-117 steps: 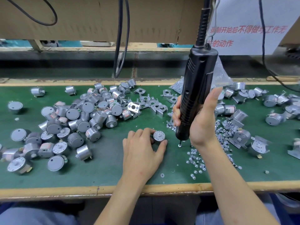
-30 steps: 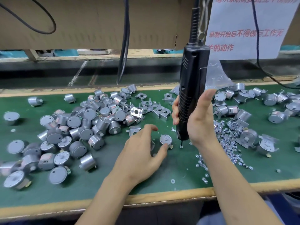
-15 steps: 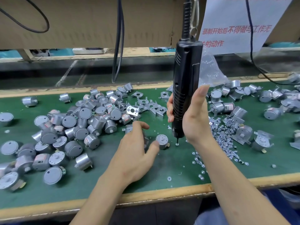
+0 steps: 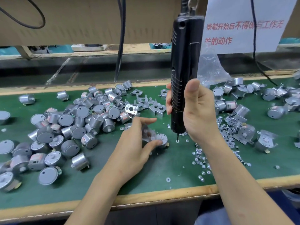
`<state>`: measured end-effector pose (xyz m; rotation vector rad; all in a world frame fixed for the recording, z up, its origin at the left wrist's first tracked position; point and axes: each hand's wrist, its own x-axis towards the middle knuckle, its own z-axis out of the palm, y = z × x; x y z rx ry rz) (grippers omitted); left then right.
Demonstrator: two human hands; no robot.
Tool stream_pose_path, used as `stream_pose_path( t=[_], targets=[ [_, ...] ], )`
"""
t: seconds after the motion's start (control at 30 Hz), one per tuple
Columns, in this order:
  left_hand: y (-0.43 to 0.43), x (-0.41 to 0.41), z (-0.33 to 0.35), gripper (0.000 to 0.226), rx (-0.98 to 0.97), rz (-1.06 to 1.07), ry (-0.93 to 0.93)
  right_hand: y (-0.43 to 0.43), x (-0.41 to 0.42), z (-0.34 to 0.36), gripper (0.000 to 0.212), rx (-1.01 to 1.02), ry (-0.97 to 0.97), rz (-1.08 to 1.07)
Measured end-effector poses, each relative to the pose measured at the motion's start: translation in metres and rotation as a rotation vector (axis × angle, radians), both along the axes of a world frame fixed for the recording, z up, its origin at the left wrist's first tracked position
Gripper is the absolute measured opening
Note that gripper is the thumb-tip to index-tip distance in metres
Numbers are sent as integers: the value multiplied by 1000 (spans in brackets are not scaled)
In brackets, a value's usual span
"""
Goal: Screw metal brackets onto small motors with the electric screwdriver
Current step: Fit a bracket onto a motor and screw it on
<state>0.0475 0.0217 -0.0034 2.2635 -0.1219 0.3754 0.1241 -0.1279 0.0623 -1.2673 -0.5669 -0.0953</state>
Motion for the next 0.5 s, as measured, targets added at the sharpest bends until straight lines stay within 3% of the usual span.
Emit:
stream_pose_path(
  t=[0.33, 0.5],
  targets=[
    [-11, 3, 6, 82, 151, -8, -16, 2, 0, 4, 89, 28, -12, 31],
    [-10, 2, 2, 88, 133, -23, 14, 3, 0, 6, 75, 47, -5, 24]
  ],
)
